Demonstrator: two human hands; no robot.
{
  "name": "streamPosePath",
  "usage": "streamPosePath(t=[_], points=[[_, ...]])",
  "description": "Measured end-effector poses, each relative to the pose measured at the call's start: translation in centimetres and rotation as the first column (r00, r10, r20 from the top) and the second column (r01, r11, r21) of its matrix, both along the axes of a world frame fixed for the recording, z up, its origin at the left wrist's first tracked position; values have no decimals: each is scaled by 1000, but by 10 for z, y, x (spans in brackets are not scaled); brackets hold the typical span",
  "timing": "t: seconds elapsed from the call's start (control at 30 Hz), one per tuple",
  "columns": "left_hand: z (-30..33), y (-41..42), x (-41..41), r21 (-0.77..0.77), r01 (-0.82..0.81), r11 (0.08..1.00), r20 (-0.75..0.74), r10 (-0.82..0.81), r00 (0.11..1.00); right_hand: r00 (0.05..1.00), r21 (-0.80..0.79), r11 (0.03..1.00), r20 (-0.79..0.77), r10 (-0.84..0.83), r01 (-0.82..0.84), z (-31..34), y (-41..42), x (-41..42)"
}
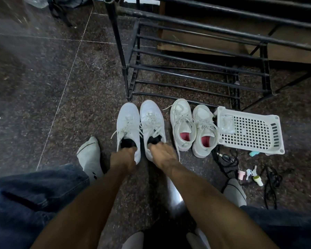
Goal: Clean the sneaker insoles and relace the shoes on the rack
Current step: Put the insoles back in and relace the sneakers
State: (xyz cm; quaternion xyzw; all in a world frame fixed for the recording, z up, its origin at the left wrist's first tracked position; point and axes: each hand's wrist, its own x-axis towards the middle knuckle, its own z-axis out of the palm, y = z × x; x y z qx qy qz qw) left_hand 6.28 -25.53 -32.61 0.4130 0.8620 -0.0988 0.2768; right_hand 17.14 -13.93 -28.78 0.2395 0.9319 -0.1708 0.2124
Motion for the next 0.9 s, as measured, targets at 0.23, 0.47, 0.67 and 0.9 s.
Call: streamPosePath(t=[0.23,0.47,0.67,0.9], points=[[-13,8,-9,71,-82,994,39,80,996,954,42,985,-260,-150,166,-24,30,14],[-25,-4,31,492,-159,856,-66,219,974,965,163,962,107,-238,219,-40,70,69],[-20,-3,70,593,-223,774,146,169,975,974,111,978,125,-189,176,-24,28,91],[-25,-17,129,398,-375,837,409,205,890,976,-131,987,205,-68,96,-29,-43,127]])
